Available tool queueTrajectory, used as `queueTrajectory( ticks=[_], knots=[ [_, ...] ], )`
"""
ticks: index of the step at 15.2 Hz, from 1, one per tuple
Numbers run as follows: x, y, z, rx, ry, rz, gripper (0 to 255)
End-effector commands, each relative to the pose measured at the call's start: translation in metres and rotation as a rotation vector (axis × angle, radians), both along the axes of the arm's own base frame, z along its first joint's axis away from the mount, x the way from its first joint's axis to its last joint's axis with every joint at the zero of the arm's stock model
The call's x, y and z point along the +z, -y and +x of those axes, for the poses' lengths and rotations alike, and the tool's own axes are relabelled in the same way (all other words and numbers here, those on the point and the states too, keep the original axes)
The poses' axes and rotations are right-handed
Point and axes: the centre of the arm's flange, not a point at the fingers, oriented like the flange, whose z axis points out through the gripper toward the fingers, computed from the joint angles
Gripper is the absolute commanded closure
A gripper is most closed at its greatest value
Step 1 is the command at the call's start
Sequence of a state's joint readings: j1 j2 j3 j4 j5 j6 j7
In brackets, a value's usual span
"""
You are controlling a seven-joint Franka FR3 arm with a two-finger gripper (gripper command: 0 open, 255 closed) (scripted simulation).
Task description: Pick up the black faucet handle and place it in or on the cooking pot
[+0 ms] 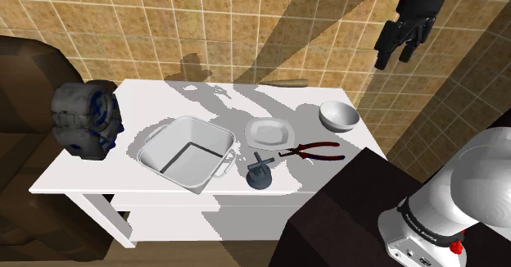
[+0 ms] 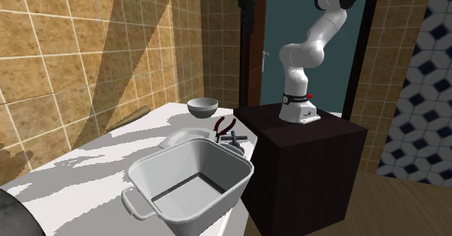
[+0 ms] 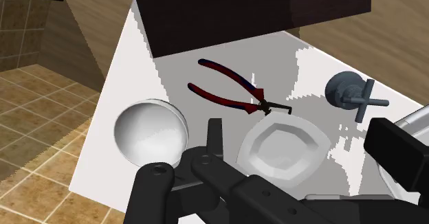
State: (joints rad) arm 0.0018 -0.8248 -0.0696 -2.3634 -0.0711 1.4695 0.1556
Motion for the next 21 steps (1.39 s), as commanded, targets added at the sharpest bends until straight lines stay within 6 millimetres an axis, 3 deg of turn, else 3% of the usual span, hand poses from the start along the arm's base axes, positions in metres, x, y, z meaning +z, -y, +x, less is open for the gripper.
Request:
queueTrajectory(
  ticks=[1, 21],
  knots=[
    [0.0, 0.0, 0.0, 0.0, 0.0, 0.0, 0],
    [-0.201, -0.128, 0.114, -0.045, -0.022, 0.009, 0]
  ],
)
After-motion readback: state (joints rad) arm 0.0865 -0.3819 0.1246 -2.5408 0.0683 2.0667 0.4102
